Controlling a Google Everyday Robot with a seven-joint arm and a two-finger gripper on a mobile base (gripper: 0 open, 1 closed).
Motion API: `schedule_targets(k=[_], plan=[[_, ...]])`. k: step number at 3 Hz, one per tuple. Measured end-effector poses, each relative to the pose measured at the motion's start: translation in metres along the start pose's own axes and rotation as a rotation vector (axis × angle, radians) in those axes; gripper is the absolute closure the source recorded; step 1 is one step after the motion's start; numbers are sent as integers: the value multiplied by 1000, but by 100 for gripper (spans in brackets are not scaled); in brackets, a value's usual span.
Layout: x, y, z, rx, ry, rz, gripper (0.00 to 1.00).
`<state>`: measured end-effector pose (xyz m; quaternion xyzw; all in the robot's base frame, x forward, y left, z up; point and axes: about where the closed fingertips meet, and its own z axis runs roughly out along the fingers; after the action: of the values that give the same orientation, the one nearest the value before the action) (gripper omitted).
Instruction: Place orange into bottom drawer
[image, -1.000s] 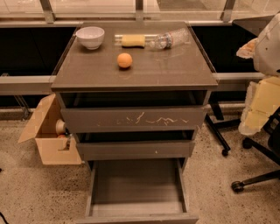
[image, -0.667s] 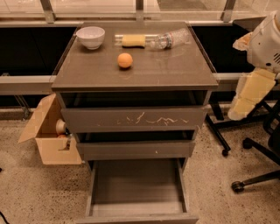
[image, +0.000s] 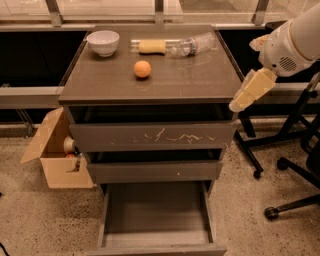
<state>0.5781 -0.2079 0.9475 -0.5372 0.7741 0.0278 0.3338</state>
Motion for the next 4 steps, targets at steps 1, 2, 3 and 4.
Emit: schedule_targets(k=[1,2,3,4], plan=[[0,0,0,0,0,0,0],[-10,-8,22,-8,-32,-5,0],[-46,-33,70,-11,-125,-12,0],[-80,-50,102,-10,-204,-4,0]])
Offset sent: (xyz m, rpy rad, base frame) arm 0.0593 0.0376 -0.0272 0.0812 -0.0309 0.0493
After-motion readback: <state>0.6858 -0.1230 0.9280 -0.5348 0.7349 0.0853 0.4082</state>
